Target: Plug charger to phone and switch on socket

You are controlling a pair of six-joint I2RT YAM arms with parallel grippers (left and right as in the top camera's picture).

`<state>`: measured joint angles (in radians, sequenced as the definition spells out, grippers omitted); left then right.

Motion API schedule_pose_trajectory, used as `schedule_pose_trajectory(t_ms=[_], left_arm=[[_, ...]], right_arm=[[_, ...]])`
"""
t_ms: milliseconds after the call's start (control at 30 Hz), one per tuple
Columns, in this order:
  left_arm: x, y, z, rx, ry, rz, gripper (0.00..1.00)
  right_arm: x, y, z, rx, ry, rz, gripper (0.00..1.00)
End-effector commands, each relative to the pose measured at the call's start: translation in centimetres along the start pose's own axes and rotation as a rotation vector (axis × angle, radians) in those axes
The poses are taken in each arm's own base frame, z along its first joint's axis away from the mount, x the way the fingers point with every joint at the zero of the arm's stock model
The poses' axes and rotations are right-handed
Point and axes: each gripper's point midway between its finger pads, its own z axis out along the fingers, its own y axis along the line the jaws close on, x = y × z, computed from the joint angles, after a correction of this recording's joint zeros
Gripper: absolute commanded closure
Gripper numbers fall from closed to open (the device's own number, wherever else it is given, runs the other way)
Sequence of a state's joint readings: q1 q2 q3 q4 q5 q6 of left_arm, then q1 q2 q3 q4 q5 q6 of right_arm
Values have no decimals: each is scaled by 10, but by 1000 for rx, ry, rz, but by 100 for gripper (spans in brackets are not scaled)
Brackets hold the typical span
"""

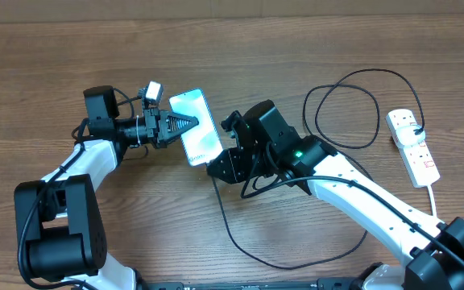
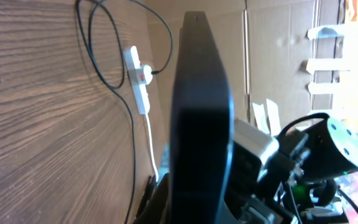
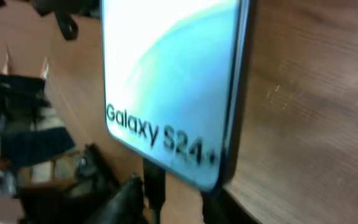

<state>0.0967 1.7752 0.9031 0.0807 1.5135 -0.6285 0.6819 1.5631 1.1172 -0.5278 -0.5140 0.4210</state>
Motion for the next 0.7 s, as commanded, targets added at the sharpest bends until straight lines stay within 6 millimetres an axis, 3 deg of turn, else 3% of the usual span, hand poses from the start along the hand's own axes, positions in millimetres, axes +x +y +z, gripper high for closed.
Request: schedule_pose_trajectory(t_ms=[0,333,533,667], left_arm=[[5,-13,4,46,42,64,96],[-21,21,1,-160,-105,72,96],[-22,24,0,-176,-109,107,96],[-21,25,0,-177,-107,94,96]], right_arm=[[-3,-9,1,43,-16,2,62],[20,-12,0,44,79,54,44],[35,-4,-2,-8,150,84,36],[43,13,-4,-101,199,93,32]])
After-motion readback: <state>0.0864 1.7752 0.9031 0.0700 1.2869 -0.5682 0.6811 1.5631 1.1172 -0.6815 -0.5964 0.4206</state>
